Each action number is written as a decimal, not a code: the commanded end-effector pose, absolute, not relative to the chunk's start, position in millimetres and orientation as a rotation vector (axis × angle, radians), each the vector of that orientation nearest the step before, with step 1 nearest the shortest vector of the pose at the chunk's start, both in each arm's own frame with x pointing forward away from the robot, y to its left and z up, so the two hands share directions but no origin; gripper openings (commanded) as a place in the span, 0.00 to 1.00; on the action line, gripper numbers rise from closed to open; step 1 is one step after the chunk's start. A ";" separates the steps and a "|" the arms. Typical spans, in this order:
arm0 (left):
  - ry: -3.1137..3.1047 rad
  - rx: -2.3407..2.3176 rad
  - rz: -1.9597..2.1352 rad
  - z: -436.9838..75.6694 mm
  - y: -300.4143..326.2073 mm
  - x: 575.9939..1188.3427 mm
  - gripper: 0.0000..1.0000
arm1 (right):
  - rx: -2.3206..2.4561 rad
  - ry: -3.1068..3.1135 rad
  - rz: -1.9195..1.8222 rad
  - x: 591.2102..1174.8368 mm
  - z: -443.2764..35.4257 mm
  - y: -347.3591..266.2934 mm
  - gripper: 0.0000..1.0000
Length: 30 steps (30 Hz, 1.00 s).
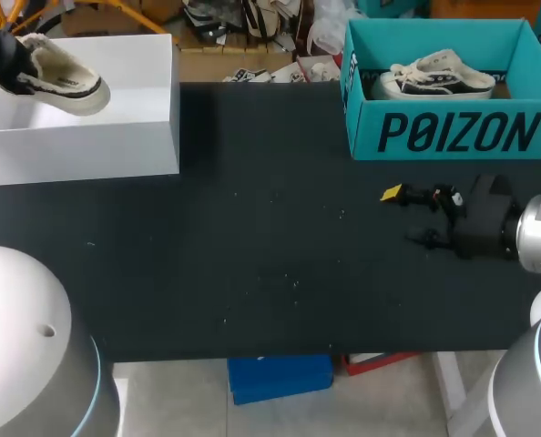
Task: Take the shoe out of the shoebox, open the shoe tongue, remove and reinsert the insole, then place the shoe into the shoebox
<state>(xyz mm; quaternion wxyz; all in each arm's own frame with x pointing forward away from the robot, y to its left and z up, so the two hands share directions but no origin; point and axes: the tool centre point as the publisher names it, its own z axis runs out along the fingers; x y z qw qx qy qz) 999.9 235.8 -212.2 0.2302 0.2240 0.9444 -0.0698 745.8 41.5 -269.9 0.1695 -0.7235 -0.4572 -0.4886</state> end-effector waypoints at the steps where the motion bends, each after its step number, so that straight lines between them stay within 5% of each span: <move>1: 2.595 0.617 -0.190 -210.6 236.3 999.4 0.00 | -2.059 -1.299 -1.387 746.6 -269.8 42.8 1.00; 30: 2.801 0.138 -0.096 -238.2 239.5 1034.3 0.00 | -2.059 -1.299 -1.387 746.6 -269.8 42.8 1.00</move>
